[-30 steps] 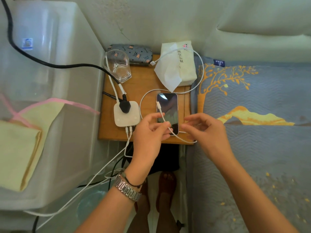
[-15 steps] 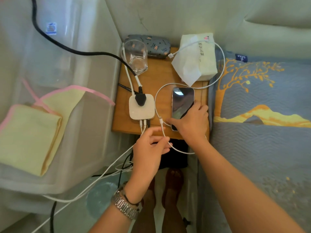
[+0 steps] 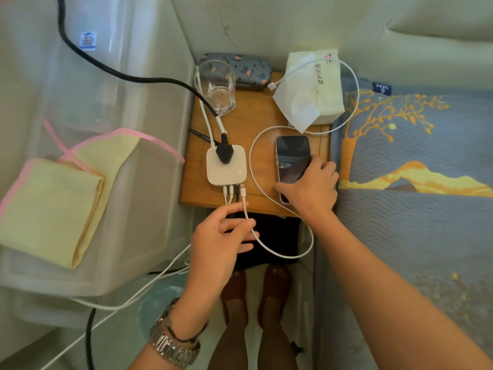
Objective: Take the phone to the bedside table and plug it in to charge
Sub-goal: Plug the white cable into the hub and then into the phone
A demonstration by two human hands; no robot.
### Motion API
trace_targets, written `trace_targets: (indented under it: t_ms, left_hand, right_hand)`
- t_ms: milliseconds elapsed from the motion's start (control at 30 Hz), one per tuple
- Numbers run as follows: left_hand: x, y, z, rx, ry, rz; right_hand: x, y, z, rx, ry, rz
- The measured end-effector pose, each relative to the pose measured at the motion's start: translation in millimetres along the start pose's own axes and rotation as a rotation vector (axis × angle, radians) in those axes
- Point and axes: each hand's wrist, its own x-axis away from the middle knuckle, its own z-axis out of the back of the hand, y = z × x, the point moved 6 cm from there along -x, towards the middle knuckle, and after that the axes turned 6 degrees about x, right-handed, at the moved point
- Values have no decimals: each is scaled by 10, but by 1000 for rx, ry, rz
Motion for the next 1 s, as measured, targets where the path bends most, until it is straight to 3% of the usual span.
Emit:
trace_targets:
  t_ms: [500,667,867,1000]
  left_hand:
    - [201,167,380,-30,60,-53]
    - [194,255,342,-42,53,-66]
    - [72,468,138,-22,35,-111]
    - [-64,551,-18,11,35,-114]
  right_hand:
    - [29,59,-61,79,40,50]
    - [-68,95,225,50,60,96]
    - [-487,-128,970,-144,214,384]
    - [-753,-555,1226,-41,284,549]
